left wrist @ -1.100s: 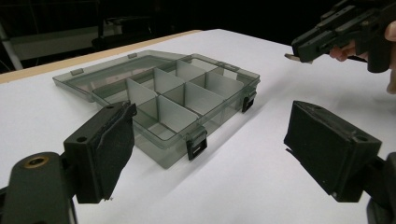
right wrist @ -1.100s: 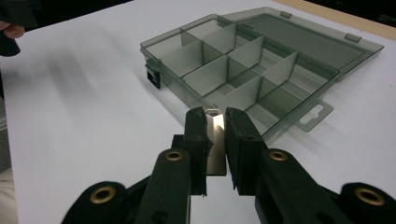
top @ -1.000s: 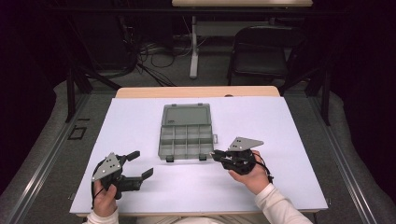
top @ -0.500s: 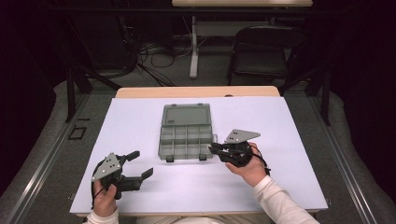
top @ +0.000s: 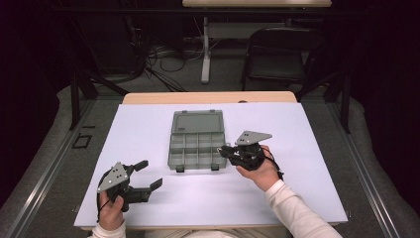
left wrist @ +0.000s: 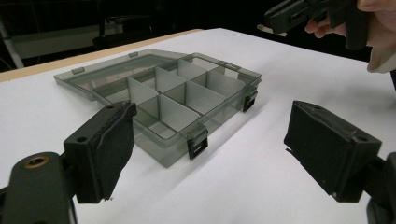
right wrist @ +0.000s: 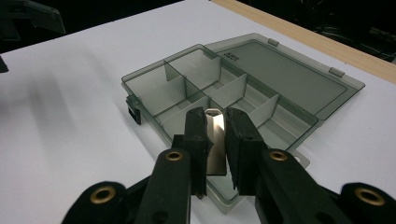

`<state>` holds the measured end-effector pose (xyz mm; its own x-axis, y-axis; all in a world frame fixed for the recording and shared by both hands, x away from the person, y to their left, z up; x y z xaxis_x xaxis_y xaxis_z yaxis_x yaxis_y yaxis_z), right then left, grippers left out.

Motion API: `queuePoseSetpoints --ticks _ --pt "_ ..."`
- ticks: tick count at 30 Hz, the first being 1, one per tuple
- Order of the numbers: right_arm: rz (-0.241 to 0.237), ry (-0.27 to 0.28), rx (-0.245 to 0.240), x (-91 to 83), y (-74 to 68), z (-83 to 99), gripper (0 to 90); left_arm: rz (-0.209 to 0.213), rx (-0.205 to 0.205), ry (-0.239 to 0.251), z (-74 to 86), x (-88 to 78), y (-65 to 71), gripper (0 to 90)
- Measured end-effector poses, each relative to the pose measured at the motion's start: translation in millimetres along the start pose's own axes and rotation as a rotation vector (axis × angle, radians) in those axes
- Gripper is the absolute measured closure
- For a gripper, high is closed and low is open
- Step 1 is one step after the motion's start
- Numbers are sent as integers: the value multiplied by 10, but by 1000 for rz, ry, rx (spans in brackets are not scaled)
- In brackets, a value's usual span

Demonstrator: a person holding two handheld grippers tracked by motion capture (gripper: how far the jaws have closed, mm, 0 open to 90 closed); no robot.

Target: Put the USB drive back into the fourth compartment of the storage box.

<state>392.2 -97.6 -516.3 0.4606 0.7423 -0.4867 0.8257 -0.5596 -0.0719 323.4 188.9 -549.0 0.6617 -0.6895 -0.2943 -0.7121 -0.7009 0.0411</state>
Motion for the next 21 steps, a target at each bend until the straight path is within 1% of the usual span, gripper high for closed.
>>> queuePoseSetpoints --ticks 9,15,21 --pt "7 -6 6 90 53 -31 793 1 1 -1 2 1 0 156" --pt "23 -13 20 170 120 -35 793 1 2 -3 3 2 -1 156" --pt "35 -17 14 231 169 -78 793 -1 1 -2 3 3 -1 156"
Point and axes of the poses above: each handheld gripper's, and its own axes: x roughly forward along the jaws, z roughly out of its underside, y roughly to its right, the point moved 7 cm from there along x, roughly forward along the jaws, and after that the axes turned 5 degrees about -z, right-handed, at the moved point
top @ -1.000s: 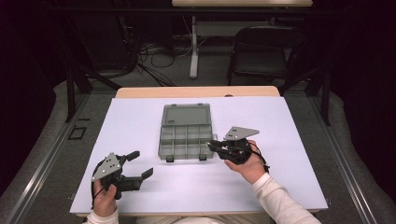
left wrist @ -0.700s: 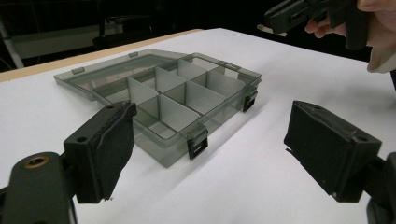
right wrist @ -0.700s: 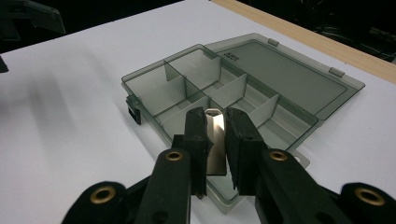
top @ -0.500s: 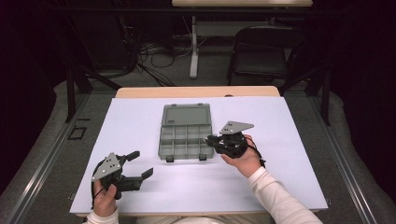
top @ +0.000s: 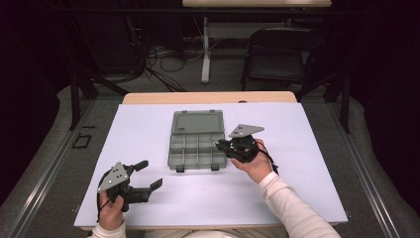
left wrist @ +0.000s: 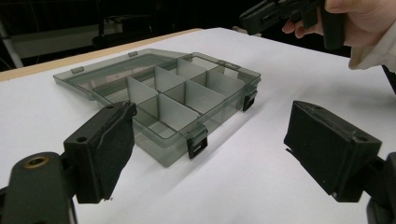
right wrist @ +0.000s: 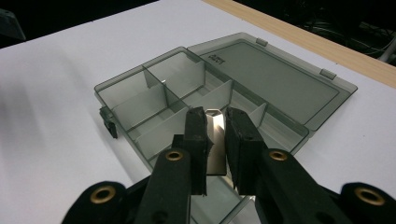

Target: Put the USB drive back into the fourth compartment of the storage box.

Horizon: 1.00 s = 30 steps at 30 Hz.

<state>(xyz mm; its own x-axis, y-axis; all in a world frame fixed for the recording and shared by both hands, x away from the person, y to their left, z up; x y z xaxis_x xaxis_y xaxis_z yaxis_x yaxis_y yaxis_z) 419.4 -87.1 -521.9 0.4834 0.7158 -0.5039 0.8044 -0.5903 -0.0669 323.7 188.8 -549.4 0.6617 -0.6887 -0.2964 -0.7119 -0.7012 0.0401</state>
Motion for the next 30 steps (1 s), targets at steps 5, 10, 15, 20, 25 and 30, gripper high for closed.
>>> queuePoseSetpoints --ticks 5,10,15,20,25,30 --pt "15 -8 7 107 64 -33 793 2 1 -2 2 -2 -2 156" --pt "30 -15 11 205 123 -37 793 5 1 -1 2 -2 -2 156" --pt "43 -26 18 286 167 -24 793 2 1 0 2 -3 -4 156" --pt "53 -32 25 341 208 0 793 6 2 -1 3 -2 -4 156" --pt "69 -43 42 408 274 49 793 9 0 -2 6 0 -4 155" --pt "78 -53 49 466 323 90 793 9 -1 -1 5 -1 -5 156"
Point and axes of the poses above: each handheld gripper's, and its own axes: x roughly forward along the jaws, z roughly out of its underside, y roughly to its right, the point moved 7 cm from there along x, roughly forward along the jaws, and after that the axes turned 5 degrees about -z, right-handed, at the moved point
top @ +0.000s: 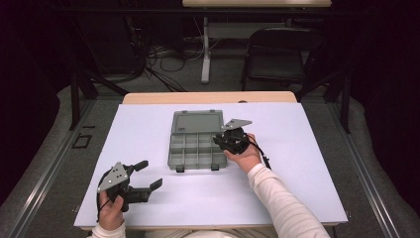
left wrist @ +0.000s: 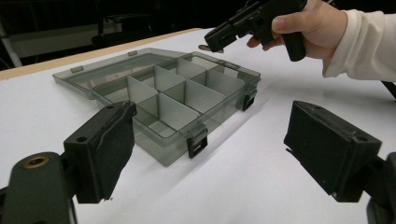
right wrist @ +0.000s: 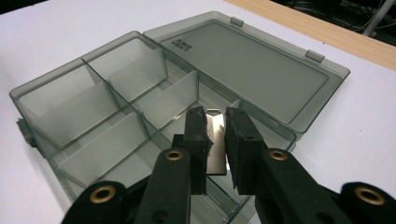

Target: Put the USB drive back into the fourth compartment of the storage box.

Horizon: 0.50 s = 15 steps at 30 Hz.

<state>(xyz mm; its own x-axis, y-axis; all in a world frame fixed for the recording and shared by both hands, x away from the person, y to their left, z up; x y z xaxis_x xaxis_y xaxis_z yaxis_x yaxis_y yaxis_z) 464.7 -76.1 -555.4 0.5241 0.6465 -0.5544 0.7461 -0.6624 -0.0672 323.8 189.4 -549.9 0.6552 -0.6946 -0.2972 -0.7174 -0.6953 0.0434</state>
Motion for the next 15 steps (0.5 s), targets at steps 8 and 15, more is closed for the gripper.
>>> queuePoseSetpoints --ticks 8,15 --pt "13 -16 18 71 58 50 793 1 -1 1 0 0 0 156" --pt "15 -23 23 95 84 72 792 2 -2 1 0 0 -1 156"
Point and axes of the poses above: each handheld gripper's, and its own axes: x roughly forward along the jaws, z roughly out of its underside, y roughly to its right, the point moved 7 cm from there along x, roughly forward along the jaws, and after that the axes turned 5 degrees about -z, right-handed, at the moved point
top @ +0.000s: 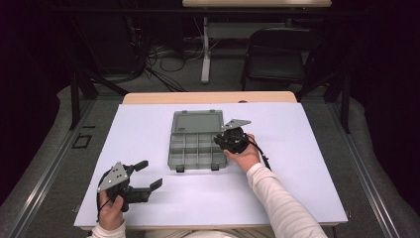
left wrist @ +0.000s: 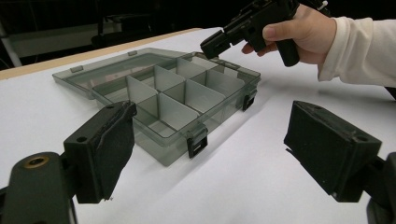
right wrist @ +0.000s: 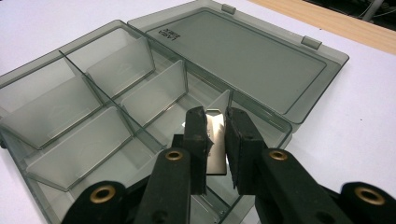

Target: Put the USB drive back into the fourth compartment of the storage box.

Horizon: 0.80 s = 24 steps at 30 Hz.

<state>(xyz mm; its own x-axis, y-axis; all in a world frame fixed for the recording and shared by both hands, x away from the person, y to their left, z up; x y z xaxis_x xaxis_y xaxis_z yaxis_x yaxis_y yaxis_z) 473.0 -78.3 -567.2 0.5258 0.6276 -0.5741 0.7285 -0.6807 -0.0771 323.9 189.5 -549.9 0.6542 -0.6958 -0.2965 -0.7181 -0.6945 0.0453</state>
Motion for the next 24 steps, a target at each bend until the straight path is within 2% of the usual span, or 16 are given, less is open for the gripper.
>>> queuePoseSetpoints --ticks 24 --pt "0 -1 8 16 -1 10 792 0 -1 0 0 1 0 156"
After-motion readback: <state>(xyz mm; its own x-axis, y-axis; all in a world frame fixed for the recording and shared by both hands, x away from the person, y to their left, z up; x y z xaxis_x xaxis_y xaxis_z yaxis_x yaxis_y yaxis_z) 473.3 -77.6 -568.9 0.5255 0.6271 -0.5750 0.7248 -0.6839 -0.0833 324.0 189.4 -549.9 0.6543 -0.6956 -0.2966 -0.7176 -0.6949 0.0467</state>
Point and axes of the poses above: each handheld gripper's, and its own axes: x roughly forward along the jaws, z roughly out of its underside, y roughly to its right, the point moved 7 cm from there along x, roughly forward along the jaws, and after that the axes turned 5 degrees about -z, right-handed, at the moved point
